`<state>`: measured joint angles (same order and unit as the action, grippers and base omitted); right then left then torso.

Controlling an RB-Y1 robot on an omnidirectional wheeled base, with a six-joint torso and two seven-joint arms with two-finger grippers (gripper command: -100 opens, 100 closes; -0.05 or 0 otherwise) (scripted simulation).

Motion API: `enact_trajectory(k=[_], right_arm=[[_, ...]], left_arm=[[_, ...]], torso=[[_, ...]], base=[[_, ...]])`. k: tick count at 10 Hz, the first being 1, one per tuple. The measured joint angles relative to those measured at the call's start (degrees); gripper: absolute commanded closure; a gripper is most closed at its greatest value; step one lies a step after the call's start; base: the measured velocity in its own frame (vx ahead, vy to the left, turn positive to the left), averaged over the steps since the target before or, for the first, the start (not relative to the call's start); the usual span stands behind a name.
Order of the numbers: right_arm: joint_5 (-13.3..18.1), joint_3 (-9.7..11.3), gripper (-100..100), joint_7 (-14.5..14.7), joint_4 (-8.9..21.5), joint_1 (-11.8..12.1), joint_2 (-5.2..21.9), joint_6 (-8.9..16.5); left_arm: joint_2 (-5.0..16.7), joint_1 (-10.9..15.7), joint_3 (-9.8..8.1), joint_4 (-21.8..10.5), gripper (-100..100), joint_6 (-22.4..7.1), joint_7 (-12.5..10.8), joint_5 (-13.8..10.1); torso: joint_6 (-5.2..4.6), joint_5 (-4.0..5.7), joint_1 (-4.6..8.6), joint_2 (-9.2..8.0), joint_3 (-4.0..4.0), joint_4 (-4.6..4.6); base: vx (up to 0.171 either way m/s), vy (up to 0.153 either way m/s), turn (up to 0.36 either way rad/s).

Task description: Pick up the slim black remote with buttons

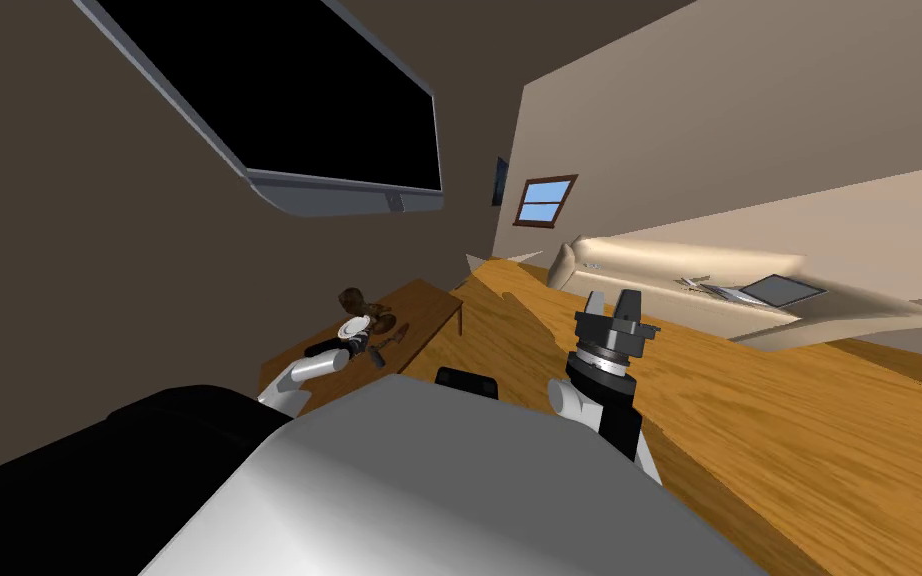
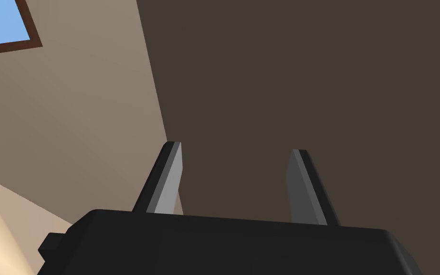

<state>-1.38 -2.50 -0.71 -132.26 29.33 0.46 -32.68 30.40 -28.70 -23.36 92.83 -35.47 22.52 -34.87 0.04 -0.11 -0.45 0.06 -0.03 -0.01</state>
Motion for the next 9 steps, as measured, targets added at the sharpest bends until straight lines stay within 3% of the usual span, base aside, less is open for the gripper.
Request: enact_trajectory(k=[2,5,9], right_arm=[[0.0,0.0,0,0.0,0.0,0.0,0.0,0.0],[0.0,0.0,0,0.0,0.0,0.0,0.0,0.0],[0.0,0.0,0,0.0,0.0,0.0,0.0,0.0]], left_arm=[[-0.3,-1.6,-0.83,-1.3,-100,-4.0,2.9,-1.6],[-0.4,-4.4,-1.4,-3.0,-100,-7.2,7.0,-4.7],[-2.5,-8.1,-0.79,-6.0,-100,-12.5,13.2,-7.4]], torso=[[-0.01,-0.02,-0.1,0.01,0.0,0.0],[0.01,0.0,-0.01,0.07,-0.04,-0.01],[0.02,-0.03,-0.09,0.13,-0.07,-0.02]], base=[[-0.031,0.08,-0.287],[-0.022,0.065,-0.304],[-0.018,0.082,-0.321]])
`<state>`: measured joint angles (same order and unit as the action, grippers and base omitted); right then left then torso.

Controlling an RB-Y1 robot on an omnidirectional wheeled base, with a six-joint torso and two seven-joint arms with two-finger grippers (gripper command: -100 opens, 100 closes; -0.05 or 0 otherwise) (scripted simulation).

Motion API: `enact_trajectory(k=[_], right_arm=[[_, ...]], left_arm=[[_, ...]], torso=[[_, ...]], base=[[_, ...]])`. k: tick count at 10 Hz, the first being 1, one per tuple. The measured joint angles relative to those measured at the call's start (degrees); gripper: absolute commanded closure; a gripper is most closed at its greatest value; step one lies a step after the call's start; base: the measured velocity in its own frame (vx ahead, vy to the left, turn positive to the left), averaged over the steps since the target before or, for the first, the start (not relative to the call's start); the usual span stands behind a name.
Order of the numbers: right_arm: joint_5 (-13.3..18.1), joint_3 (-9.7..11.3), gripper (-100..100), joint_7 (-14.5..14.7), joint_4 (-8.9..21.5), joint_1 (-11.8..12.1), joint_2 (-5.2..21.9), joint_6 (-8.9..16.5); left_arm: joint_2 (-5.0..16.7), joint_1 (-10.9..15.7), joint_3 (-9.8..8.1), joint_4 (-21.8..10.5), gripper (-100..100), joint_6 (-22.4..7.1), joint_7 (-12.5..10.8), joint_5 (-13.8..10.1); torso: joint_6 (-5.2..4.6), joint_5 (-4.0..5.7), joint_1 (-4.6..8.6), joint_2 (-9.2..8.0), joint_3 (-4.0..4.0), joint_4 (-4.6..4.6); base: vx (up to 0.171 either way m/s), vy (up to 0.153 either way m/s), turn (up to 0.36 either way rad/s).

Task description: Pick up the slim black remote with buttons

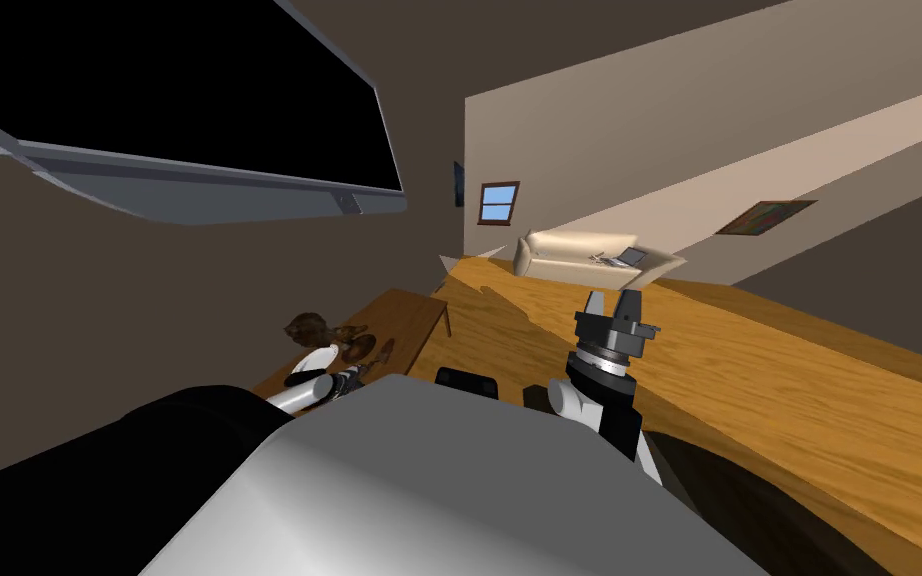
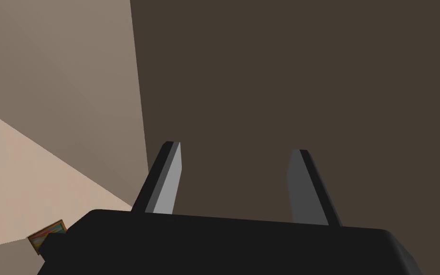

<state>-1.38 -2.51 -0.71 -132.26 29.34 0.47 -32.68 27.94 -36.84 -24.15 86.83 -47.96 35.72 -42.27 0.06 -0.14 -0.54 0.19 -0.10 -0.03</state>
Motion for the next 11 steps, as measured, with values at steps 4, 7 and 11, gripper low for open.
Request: enact_trajectory(k=[4,7,11], right_arm=[[0.0,0.0,0,0.0,0.0,0.0,0.0,0.0],[0.0,0.0,0,0.0,0.0,0.0,0.0,0.0],[0.0,0.0,0,0.0,0.0,0.0,0.0,0.0]], left_arm=[[-1.5,-3.3,1.44,-2.2,-100,-4.0,5.5,-2.5],[-2.2,-5.2,2.86,-4.3,-100,-5.8,9.5,-4.7],[-2.8,-6.3,3.67,-4.9,-100,-6.8,11.1,-5.5]], torso=[[0.03,0.0,0.02,0.1,-0.06,-0.02],[0.03,0.01,0.01,0.13,-0.07,-0.03],[0.07,0.07,0.29,0.18,-0.1,-0.04]], base=[[0.0,0.076,-0.21],[0.0,0.072,-0.185],[-0.003,0.018,-0.029]])
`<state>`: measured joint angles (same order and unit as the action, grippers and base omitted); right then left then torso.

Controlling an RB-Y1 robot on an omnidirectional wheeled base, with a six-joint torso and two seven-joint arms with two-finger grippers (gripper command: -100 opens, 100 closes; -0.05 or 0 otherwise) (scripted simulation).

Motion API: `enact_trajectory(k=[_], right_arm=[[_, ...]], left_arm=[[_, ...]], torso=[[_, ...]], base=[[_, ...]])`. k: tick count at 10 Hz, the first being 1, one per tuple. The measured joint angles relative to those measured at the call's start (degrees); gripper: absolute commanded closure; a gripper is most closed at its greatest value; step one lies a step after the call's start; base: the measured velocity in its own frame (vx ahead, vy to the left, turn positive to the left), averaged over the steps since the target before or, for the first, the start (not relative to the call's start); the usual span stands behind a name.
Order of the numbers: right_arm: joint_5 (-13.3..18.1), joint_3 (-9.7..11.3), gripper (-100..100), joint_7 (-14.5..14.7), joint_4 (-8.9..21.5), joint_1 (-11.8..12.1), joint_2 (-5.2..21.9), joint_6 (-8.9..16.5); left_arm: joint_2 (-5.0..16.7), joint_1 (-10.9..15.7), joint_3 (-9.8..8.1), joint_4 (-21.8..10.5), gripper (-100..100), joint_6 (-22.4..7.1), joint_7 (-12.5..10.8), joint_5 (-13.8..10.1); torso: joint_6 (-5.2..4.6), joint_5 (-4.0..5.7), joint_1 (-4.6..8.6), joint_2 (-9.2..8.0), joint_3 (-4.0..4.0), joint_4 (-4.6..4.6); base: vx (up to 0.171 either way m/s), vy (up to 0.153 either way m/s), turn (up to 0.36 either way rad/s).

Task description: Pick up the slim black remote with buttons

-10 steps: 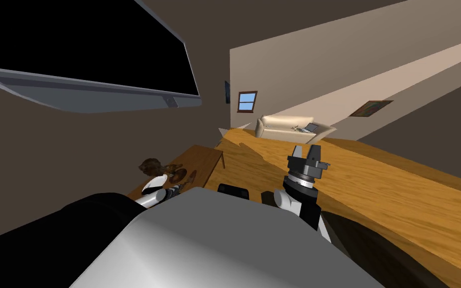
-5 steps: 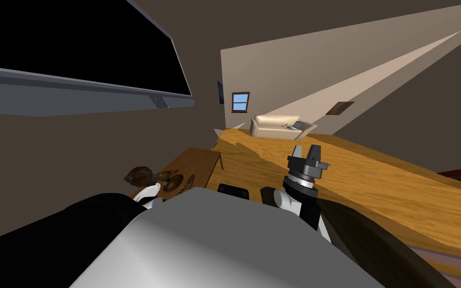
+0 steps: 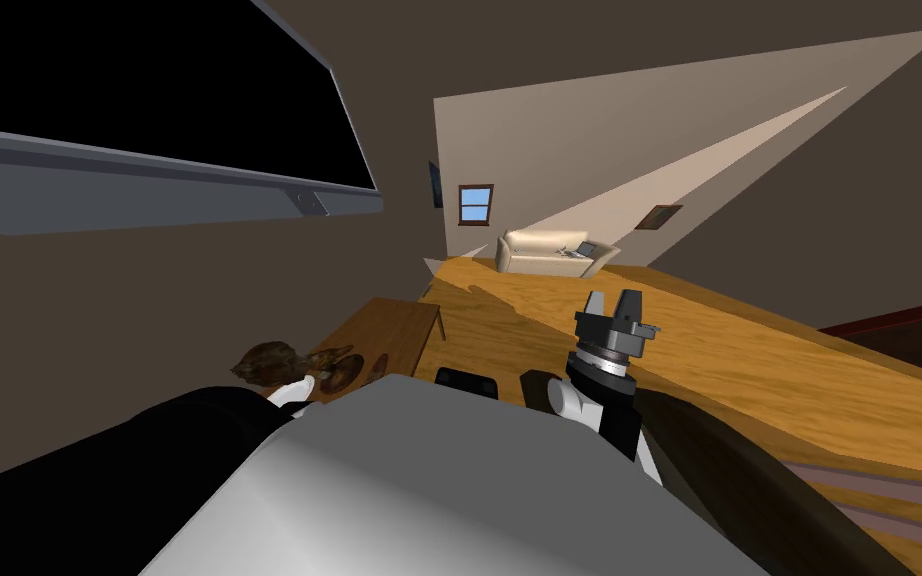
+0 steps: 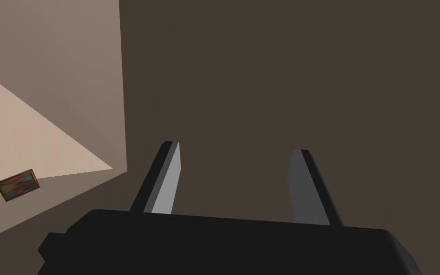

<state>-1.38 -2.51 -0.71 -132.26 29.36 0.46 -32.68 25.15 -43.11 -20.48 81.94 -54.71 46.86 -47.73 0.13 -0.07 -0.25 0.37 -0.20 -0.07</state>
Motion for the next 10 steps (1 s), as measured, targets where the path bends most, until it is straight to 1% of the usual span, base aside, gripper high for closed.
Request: enact_trajectory(k=[3,4,8,9,10], right_arm=[[0.0,0.0,0,0.0,0.0,0.0,0.0,0.0],[0.0,0.0,0,0.0,0.0,0.0,0.0,0.0],[0.0,0.0,0,0.0,0.0,0.0,0.0,0.0],[0.0,0.0,0,0.0,0.0,0.0,0.0,0.0],[0.0,0.0,0,0.0,0.0,0.0,0.0,0.0]], left_arm=[[-1.1,2.3,1.52,-2.5,-100,2.2,-1.2,1.8],[-1.2,2.3,1.59,-2.6,100,2.3,-1.3,1.9],[-1.2,2.3,1.56,-2.7,100,2.3,-1.3,1.9],[-1.2,2.2,1.55,-2.7,0,2.3,-1.3,1.9],[-1.2,2.2,1.55,-2.7,100,2.3,-1.3,1.9]], torso=[[-0.01,-0.02,-0.08,-0.23,0.13,0.05],[0.01,-0.01,-0.03,-0.15,0.09,0.04],[-0.06,0.0,0.02,0.01,0.01,0.03],[-0.07,0.0,0.02,0.02,0.01,0.03],[-0.07,0.0,0.02,0.02,0.01,0.03]], base=[[-0.051,0.023,-0.037],[-0.005,0.003,0.001],[-0.001,0.0,0.003],[0.0,0.0,0.0],[0.045,-0.022,0.069]])
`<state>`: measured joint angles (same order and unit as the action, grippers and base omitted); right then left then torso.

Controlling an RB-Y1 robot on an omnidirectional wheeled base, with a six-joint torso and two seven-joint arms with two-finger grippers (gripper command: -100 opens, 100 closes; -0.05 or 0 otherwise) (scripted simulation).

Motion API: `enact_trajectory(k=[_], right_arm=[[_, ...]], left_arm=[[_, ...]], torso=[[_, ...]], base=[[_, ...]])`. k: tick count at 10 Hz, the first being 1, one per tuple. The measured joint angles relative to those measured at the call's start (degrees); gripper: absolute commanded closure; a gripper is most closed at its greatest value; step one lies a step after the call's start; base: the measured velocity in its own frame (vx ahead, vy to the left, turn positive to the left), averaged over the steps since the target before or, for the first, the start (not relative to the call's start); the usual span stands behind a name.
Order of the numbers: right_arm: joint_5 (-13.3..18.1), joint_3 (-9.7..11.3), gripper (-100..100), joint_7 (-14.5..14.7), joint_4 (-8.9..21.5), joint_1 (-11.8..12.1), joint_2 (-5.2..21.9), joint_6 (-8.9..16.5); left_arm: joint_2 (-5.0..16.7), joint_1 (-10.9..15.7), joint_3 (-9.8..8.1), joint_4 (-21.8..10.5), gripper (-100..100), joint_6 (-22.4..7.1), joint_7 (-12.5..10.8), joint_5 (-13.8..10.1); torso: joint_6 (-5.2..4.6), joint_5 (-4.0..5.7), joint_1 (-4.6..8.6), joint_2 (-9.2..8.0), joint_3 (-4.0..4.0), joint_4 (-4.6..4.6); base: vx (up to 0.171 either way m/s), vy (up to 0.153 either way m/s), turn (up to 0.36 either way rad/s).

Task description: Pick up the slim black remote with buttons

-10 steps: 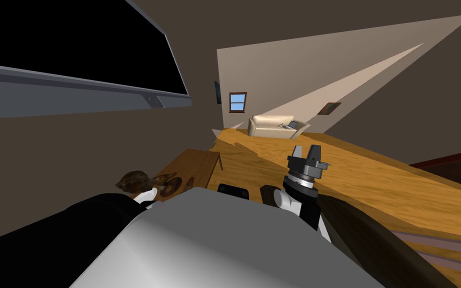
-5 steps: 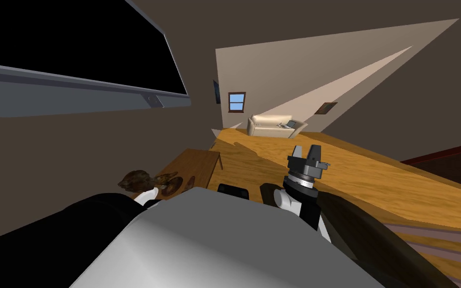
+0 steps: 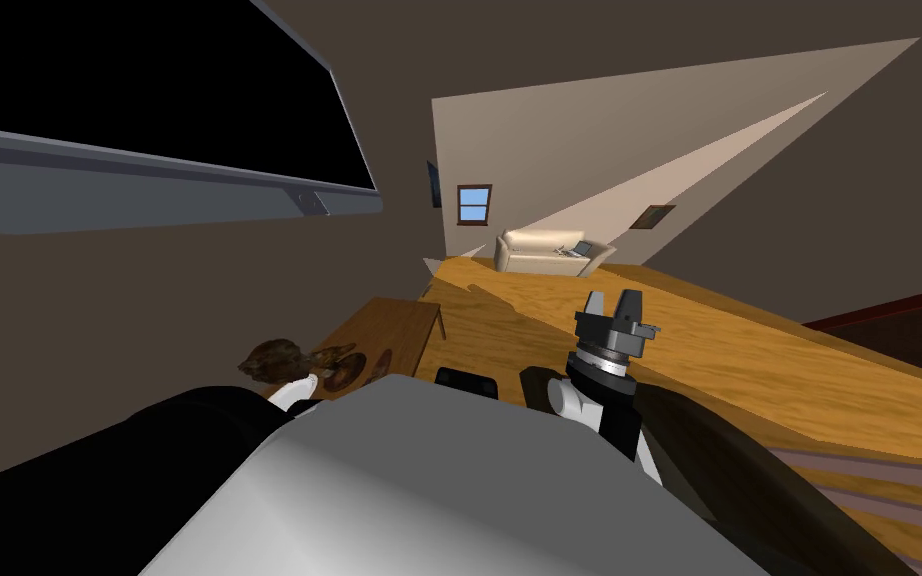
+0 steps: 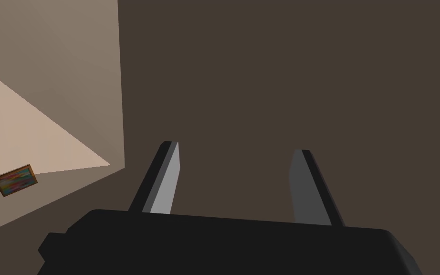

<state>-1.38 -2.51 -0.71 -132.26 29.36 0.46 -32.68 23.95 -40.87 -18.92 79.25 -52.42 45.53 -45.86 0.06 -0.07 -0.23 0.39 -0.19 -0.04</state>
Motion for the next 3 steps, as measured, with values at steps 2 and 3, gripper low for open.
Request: enact_trajectory(k=[2,3], right_arm=[[0.0,0.0,0,0.0,0.0,0.0,0.0,0.0],[0.0,0.0,0,0.0,0.0,0.0,0.0,0.0]], left_arm=[[1.0,-1.6,-1.2,1.7,100,-1.6,1.1,-1.5],[1.0,-1.7,-1.28,1.8,0,-1.8,1.2,-1.6]], torso=[[0.0,0.05,0.14,0.22,-0.12,-0.04],[-0.03,0.02,0.09,0.15,-0.09,-0.02]], base=[[0.051,-0.023,0.047],[0.0,0.0,0.0]])
